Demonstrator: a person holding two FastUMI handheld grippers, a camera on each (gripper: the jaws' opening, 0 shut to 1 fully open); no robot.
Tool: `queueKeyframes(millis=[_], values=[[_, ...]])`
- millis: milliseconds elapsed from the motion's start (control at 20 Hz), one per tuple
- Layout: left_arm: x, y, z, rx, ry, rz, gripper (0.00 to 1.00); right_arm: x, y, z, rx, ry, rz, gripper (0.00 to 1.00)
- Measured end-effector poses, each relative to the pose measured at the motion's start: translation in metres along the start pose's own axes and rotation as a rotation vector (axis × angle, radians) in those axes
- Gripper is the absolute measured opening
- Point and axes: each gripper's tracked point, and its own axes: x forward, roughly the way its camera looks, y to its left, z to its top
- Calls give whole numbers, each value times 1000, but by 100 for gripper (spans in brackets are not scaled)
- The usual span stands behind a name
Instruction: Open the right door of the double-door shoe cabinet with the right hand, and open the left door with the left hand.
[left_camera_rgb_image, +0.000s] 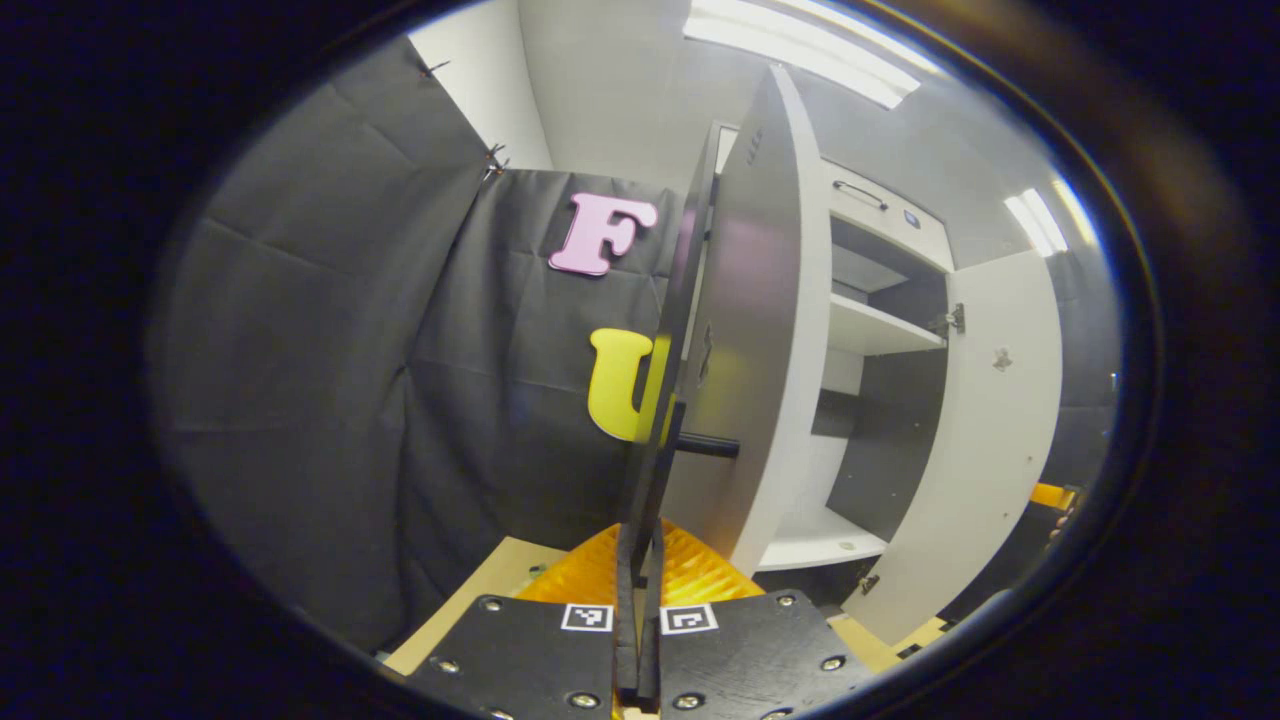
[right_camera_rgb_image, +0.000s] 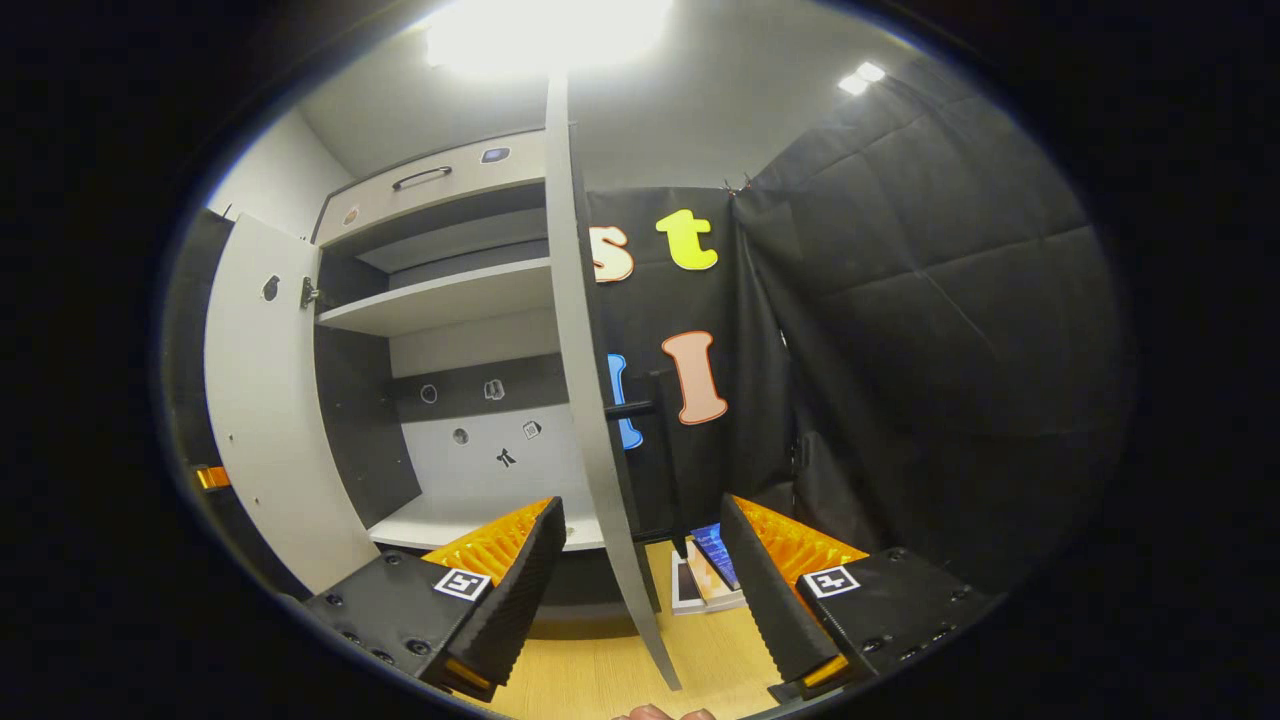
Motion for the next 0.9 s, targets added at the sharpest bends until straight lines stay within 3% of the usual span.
queueKeyframes(millis=[150,200,250,300,350,400,450,650,850,900], values=[[-9,-11,18,98,-12,26,2,2,7,0,7,12,30,98],[-14,-19,29,99,-29,29,2,1,11,2,4,8,36,93],[-20,-27,39,94,-54,30,2,-1,13,4,0,2,39,98],[-30,-38,45,99,-77,45,0,-2,17,6,-3,-5,48,93],[-37,-42,49,114,-93,61,0,-1,22,5,-9,-6,60,98],[-43,-49,44,135,-100,69,2,-2,26,2,-16,-2,70,93],[-48,-58,40,150,-93,67,2,-3,31,-2,-20,6,80,98],[-34,-82,37,199,-103,76,0,-9,49,-12,-14,25,123,93],[-57,-118,24,290,-120,86,2,-11,56,-26,-39,50,149,93],[-61,-123,20,301,-123,76,20,-11,57,-29,-29,59,159,98]])
